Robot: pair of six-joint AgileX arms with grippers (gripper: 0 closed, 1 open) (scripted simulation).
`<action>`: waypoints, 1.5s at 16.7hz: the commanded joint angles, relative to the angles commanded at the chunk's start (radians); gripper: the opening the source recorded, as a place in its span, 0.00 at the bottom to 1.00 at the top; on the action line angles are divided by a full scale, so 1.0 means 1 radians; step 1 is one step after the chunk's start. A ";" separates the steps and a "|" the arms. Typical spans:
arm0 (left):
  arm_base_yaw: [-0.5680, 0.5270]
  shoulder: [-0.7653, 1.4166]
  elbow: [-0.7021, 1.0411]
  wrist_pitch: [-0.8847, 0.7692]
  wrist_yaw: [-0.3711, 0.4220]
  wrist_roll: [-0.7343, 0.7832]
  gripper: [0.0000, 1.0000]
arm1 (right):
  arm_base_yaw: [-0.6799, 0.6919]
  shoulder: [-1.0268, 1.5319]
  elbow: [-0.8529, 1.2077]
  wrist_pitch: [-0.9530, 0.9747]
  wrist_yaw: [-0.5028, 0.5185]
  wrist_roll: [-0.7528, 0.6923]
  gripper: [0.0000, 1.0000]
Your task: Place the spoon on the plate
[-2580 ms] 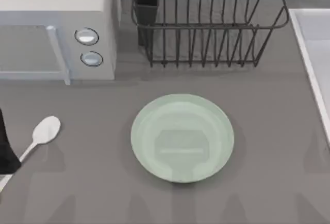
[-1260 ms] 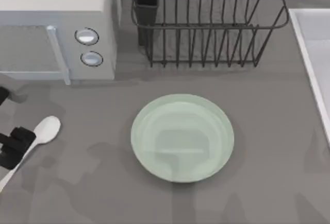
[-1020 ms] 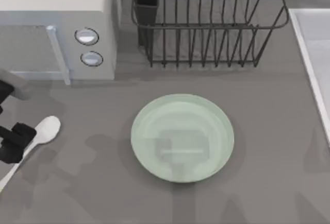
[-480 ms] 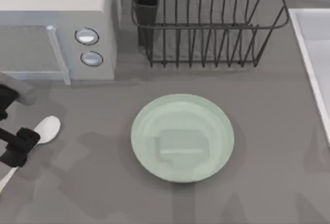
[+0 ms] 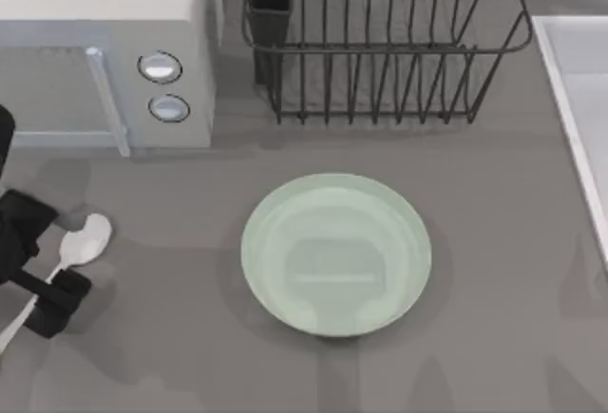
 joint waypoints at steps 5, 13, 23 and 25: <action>0.000 0.005 -0.005 0.008 0.000 0.000 0.92 | 0.000 0.000 0.000 0.000 0.000 0.000 1.00; 0.000 0.005 -0.005 0.008 0.000 0.000 0.32 | 0.000 0.000 0.000 0.000 0.000 0.000 1.00; 0.000 0.005 -0.005 0.008 0.000 0.000 0.00 | 0.000 0.000 0.000 0.000 0.000 0.000 1.00; 0.000 0.005 -0.005 0.008 0.000 0.000 0.00 | 0.000 0.000 0.000 0.000 0.000 0.000 1.00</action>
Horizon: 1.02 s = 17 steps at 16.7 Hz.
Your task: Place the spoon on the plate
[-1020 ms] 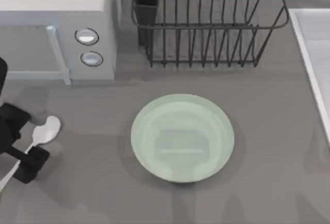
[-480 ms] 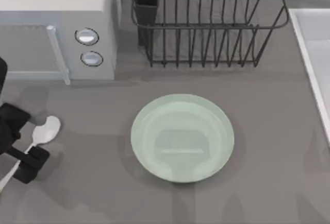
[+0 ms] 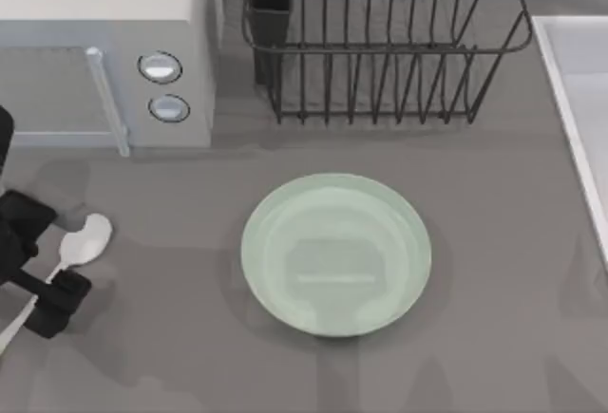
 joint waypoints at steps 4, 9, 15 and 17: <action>0.002 -0.078 0.062 -0.104 0.021 0.000 0.00 | 0.000 0.000 0.000 0.000 0.000 0.000 1.00; 0.001 -0.162 0.202 -0.354 0.021 -0.003 0.00 | 0.000 0.000 0.000 0.000 0.000 0.000 1.00; -0.002 -0.229 0.288 -0.487 0.020 -0.006 0.00 | 0.000 0.000 0.000 0.000 0.000 0.000 1.00; 0.000 -0.225 0.286 -0.485 0.019 -0.005 0.00 | 0.000 0.000 0.000 0.000 0.000 0.000 1.00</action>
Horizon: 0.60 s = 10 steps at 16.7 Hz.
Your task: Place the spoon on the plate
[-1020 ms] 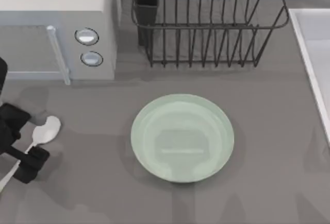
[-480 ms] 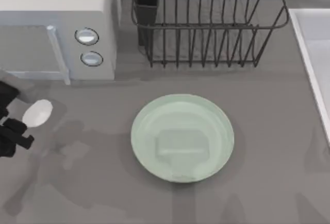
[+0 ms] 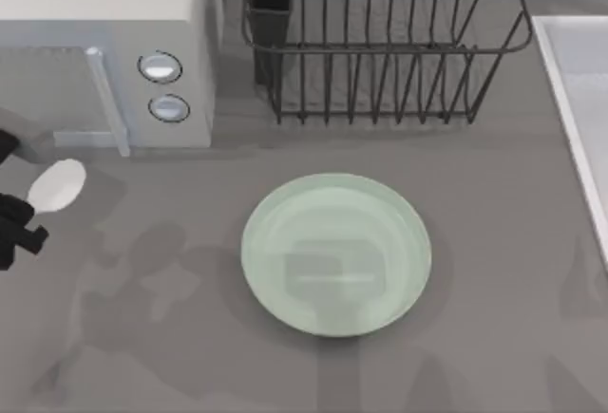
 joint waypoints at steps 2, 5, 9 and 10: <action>-0.002 0.004 0.005 -0.005 -0.001 -0.010 0.00 | 0.000 0.000 0.000 0.000 0.000 0.000 1.00; -0.024 0.045 0.055 -0.047 -0.008 -0.101 0.00 | 0.000 0.000 0.000 0.000 0.000 0.000 1.00; -0.086 0.152 0.174 -0.143 -0.023 -0.371 0.00 | 0.000 0.000 0.000 0.000 0.000 0.000 1.00; -0.107 0.186 0.209 -0.171 -0.028 -0.465 0.00 | 0.000 0.000 0.000 0.000 0.000 0.000 1.00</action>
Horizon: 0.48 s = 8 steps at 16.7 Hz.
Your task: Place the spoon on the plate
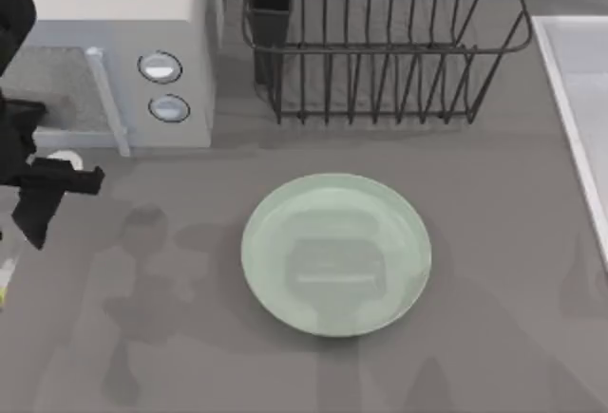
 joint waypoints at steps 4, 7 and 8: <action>-0.103 0.155 0.141 -0.109 -0.013 -0.474 0.00 | 0.000 0.000 0.000 0.000 0.000 0.000 1.00; -0.201 0.277 0.246 -0.169 -0.016 -0.904 0.00 | 0.000 0.000 0.000 0.000 0.000 0.000 1.00; -0.236 0.315 0.280 -0.182 -0.016 -1.051 0.00 | 0.000 0.000 0.000 0.000 0.000 0.000 1.00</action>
